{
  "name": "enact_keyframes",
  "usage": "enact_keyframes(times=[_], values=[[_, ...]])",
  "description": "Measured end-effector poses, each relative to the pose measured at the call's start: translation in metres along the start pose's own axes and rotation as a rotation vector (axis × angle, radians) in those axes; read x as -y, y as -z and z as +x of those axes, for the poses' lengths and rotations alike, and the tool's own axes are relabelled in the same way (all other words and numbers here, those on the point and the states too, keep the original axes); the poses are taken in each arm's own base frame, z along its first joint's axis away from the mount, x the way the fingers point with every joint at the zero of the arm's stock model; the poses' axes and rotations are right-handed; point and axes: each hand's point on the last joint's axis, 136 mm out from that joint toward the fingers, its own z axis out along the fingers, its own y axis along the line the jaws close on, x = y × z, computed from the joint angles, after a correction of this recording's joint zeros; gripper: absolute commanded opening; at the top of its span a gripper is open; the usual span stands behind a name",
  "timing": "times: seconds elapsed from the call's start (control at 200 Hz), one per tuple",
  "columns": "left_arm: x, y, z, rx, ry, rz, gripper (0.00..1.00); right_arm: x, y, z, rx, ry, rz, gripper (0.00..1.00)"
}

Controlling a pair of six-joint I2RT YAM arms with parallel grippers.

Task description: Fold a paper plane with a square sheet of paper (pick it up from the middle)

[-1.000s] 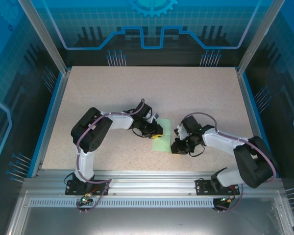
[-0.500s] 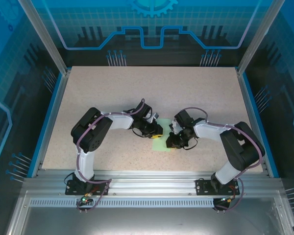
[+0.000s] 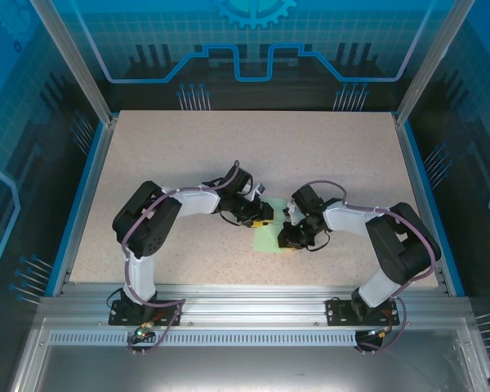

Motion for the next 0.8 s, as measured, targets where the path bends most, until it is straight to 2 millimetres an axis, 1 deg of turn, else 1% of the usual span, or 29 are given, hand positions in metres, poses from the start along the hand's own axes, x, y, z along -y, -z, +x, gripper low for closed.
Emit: enact_keyframes(times=[0.085, 0.135, 0.275, 0.34, 0.4, 0.49, 0.61, 0.715, 0.795], values=[[0.006, 0.005, 0.004, 0.007, 0.006, 0.028, 0.33, 0.0, 0.0, 0.0, 0.0, 0.0, 0.0, 0.16], [0.004, 0.004, 0.007, 0.005, 0.016, 0.034, 0.32, 0.0, 0.0, 0.0, 0.0, 0.0, 0.0, 0.16], [-0.002, -0.003, 0.021, -0.017, 0.049, 0.032, 0.31, 0.0, 0.0, 0.0, 0.0, -0.001, 0.0, 0.16], [0.0, -0.007, 0.026, -0.027, 0.053, 0.036, 0.31, 0.0, 0.0, 0.0, 0.0, -0.001, -0.001, 0.16], [0.007, -0.011, 0.03, -0.031, 0.047, 0.048, 0.31, 0.0, 0.0, 0.0, 0.0, -0.001, 0.0, 0.16], [0.015, -0.014, 0.03, -0.026, 0.038, 0.068, 0.31, 0.0, -0.001, 0.0, -0.003, -0.002, -0.003, 0.16], [0.019, -0.016, 0.03, -0.022, 0.036, 0.083, 0.32, -0.001, -0.001, 0.0, -0.005, -0.003, -0.009, 0.16], [0.018, -0.018, 0.03, -0.023, 0.046, 0.082, 0.31, -0.001, -0.001, 0.0, -0.008, -0.005, -0.012, 0.16], [0.011, -0.022, 0.031, -0.028, 0.059, 0.065, 0.3, 0.0, -0.001, 0.0, -0.008, -0.007, -0.012, 0.16]])
